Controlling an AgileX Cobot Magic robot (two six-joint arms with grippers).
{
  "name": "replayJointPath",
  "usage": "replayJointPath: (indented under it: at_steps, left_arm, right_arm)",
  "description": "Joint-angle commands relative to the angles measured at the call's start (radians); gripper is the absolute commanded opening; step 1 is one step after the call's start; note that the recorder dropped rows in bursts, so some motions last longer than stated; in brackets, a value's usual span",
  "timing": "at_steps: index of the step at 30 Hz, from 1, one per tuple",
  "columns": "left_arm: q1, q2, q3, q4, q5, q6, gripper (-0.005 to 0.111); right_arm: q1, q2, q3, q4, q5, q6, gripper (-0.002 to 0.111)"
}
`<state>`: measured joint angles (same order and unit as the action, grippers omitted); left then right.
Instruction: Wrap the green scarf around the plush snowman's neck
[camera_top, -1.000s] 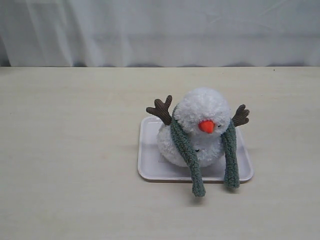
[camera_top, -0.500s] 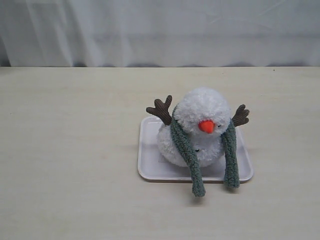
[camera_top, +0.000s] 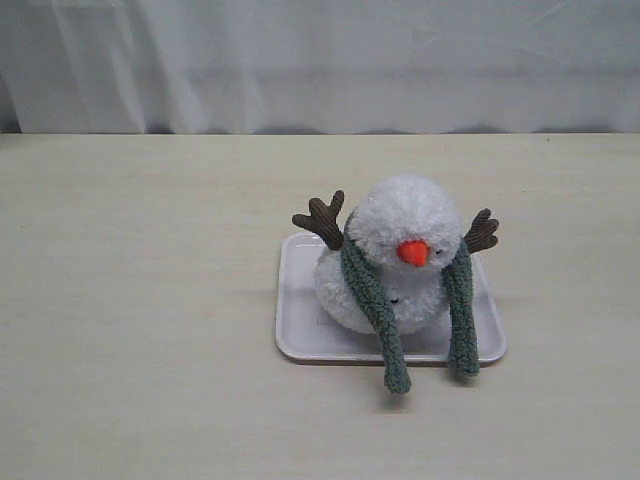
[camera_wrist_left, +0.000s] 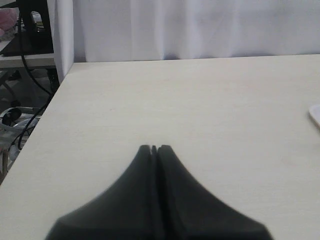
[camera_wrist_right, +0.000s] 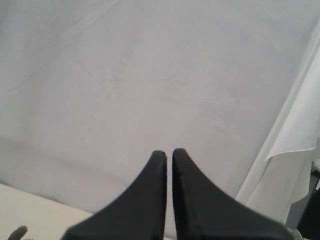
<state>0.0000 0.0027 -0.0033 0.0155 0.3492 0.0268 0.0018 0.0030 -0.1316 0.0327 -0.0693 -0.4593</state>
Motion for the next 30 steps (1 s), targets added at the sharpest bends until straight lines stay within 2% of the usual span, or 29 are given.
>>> replayJointPath:
  at_steps: [1, 7, 22, 30]
  left_arm:
    - [0.000, -0.003, 0.003, -0.001, -0.008, -0.002, 0.000]
    - [0.000, -0.003, 0.003, -0.001, -0.008, -0.002, 0.000]
    - [0.000, -0.003, 0.003, -0.001, -0.011, -0.002, 0.000]
    - [0.000, -0.003, 0.003, -0.001, -0.011, -0.002, 0.000]
  right_arm:
    - [-0.007, -0.003, 0.056, 0.005, 0.000, 0.003, 0.004]
    - [-0.007, -0.003, 0.132, 0.005, 0.000, 0.003, 0.004]
    - [-0.007, -0.003, 0.132, 0.005, 0.178, 0.003, 0.004]
    - [-0.007, -0.003, 0.132, 0.005, 0.180, 0.003, 0.004]
